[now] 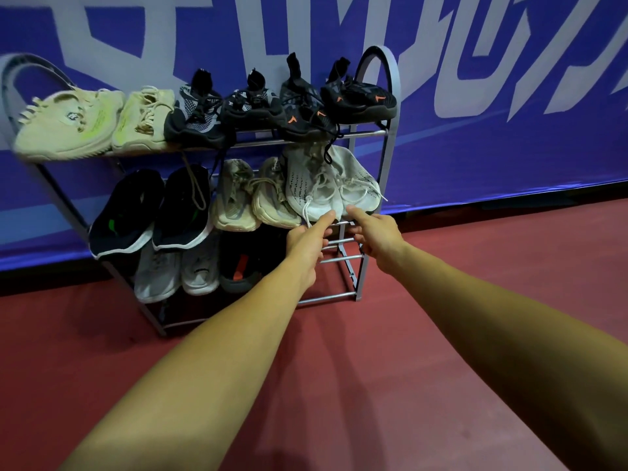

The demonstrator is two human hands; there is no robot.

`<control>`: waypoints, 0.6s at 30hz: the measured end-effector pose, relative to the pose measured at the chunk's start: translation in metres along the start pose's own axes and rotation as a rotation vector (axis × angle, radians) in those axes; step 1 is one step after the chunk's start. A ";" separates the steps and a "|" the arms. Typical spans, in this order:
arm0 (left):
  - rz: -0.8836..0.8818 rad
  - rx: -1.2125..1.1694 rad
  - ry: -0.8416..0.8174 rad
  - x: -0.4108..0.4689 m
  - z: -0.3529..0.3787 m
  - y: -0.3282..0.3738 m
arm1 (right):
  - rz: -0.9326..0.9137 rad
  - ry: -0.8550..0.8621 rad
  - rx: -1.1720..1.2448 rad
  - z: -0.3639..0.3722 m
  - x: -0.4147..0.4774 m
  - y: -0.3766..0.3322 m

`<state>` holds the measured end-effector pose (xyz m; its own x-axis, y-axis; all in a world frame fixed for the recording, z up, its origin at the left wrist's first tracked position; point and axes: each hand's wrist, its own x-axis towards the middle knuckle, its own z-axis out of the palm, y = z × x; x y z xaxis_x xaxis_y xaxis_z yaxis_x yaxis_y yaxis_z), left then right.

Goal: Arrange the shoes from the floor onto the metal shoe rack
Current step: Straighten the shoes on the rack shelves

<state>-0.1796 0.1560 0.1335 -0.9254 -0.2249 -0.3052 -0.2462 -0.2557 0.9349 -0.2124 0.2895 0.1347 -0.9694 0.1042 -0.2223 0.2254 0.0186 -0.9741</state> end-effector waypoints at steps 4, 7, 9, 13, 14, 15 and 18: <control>0.003 0.021 0.018 -0.010 -0.019 0.001 | 0.039 -0.009 -0.036 0.019 -0.011 0.001; -0.016 0.045 0.037 -0.022 -0.040 -0.002 | 0.070 -0.035 -0.105 0.034 -0.026 0.009; -0.031 0.084 0.061 -0.030 -0.057 -0.005 | 0.106 -0.031 -0.113 0.042 -0.032 0.015; -0.055 0.131 0.100 -0.038 -0.100 -0.010 | 0.088 -0.056 -0.045 0.060 -0.042 0.020; -0.061 0.138 0.109 -0.039 -0.112 -0.010 | 0.071 -0.080 -0.058 0.065 -0.046 0.021; -0.066 0.148 0.120 -0.038 -0.124 -0.010 | 0.052 -0.106 -0.097 0.071 -0.049 0.023; -0.062 0.170 0.166 -0.035 -0.162 -0.006 | 0.031 -0.182 -0.230 0.091 -0.058 0.035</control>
<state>-0.0989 0.0137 0.1093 -0.8503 -0.3685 -0.3758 -0.3596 -0.1147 0.9260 -0.1570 0.1932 0.1097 -0.9585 -0.0717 -0.2759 0.2512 0.2448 -0.9364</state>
